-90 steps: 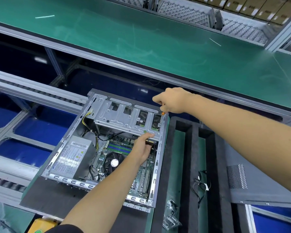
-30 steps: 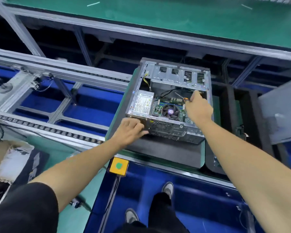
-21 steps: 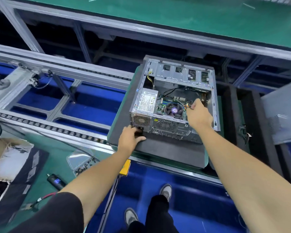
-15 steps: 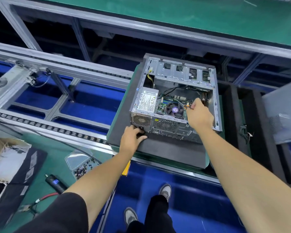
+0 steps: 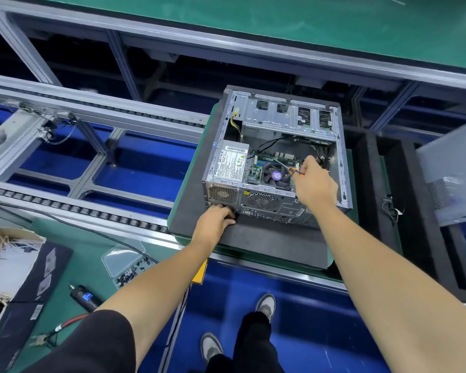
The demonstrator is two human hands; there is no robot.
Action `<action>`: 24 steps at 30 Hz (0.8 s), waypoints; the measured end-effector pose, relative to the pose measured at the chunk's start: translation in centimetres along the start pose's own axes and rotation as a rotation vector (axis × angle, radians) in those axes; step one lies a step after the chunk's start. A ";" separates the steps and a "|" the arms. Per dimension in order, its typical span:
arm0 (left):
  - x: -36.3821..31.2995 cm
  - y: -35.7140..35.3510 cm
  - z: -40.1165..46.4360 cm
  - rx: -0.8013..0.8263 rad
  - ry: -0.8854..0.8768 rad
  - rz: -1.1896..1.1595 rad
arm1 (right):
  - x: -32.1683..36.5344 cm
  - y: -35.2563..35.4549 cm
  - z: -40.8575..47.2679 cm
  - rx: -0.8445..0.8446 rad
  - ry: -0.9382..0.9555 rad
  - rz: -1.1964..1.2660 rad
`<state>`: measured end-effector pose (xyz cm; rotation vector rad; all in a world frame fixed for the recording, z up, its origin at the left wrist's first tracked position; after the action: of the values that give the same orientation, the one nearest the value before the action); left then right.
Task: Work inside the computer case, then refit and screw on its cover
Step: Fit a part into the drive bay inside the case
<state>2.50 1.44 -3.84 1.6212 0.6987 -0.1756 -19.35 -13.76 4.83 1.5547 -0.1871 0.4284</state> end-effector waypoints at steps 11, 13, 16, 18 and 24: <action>0.0 -1.0 -0.3 -0.074 -0.150 0.155 | -0.2 0.1 -0.1 0.014 -0.002 0.082; -0.3 -0.1 -0.7 -0.072 -0.152 0.082 | -0.4 0.2 -0.1 0.030 -0.005 0.118; -1.6 1.7 -1.8 -0.054 -0.269 -0.114 | -0.6 0.5 0.1 0.051 0.005 0.192; -3.7 3.8 -1.9 -0.030 -0.311 -0.253 | -0.5 0.8 0.6 0.037 -0.005 0.273; -13.3 9.7 6.1 -0.144 -0.164 -0.810 | -0.4 3.7 5.9 0.018 0.103 0.417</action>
<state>-1.34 -8.93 9.79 1.0954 1.1783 -0.8125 -20.26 -19.83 8.19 1.5063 -0.4323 0.8373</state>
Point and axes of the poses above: each hand's wrist, its own z-axis towards the middle knuckle, its own y-axis out of the back of the hand, x = y × z, the point moved 1 cm from there along z, towards the middle knuckle, and after that the axes turned 5 degrees about y, right-handed, at the moved point
